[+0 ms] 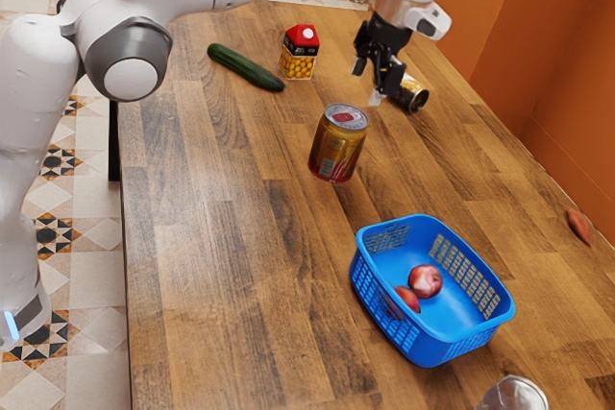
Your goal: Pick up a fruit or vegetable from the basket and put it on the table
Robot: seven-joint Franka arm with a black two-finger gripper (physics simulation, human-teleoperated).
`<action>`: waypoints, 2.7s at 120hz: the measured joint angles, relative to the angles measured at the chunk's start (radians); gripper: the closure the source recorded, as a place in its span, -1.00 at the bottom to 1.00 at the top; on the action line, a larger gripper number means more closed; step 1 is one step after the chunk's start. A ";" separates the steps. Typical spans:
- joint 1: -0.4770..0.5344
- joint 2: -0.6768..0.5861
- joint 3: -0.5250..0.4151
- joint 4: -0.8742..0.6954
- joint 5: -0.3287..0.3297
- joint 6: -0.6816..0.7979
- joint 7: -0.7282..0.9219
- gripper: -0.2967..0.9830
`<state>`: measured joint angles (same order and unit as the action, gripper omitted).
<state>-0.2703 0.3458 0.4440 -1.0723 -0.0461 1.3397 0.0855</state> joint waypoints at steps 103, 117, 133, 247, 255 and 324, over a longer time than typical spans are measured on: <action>-0.009 0.063 -0.373 0.010 -0.029 0.223 0.755 -0.53; -0.017 0.102 -0.425 0.012 -0.002 0.302 0.831 -0.53; -0.025 0.116 -0.450 0.012 0.023 0.358 0.872 -0.53; -0.024 0.281 -0.499 0.015 0.013 0.438 0.676 -0.53; -0.022 0.292 -0.499 0.015 0.011 0.442 0.669 -0.53; -0.028 0.290 -0.515 0.034 -0.030 0.411 0.646 -0.53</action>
<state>-0.2982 0.6361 -0.0714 -1.0382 -0.0761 1.7509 0.7319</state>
